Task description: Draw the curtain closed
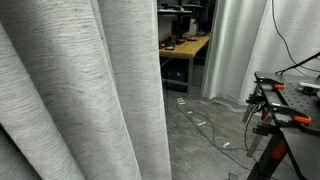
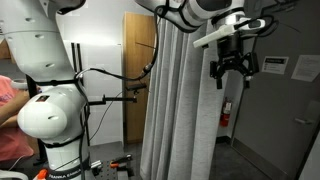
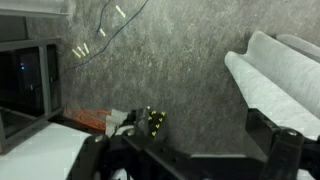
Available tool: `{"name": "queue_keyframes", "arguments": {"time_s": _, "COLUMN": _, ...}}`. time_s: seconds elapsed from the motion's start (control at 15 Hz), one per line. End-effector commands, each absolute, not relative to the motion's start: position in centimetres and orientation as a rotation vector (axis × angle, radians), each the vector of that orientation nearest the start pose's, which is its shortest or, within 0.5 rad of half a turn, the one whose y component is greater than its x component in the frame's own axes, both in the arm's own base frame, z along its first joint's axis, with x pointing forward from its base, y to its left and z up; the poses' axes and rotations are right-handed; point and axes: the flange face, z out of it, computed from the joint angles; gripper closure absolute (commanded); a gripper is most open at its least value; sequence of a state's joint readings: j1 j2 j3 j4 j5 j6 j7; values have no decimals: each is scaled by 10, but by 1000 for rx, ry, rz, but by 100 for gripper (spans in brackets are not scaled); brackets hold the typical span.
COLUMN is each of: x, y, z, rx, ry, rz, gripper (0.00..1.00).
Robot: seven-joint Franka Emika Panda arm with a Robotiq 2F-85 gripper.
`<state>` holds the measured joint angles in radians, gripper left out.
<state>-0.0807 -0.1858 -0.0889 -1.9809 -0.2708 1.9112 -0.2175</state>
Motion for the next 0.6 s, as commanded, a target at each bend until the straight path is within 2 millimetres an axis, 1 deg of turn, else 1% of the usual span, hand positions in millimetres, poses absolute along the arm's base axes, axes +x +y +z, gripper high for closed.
{"name": "queue_keyframes", "arguments": {"time_s": 0.0, "x": 525, "y": -103, "z": 570, "rx": -3338, "ry": -316, "rz": -342, "gripper": 0}}
{"name": "queue_keyframes", "arguments": {"time_s": 0.27, "x": 533, "y": -96, "z": 576, "rx": -3243, "ry": -529, "rz": -645, "gripper": 0}}
{"name": "queue_keyframes", "arguments": {"time_s": 0.4, "x": 534, "y": -88, "z": 576, "rx": -3173, "ry": -651, "rz": -751, "gripper": 0}}
{"name": "queue_keyframes", "arguments": {"time_s": 0.53, "x": 534, "y": -75, "z": 572, "rx": -3117, "ry": -764, "rz": -799, "gripper": 0}}
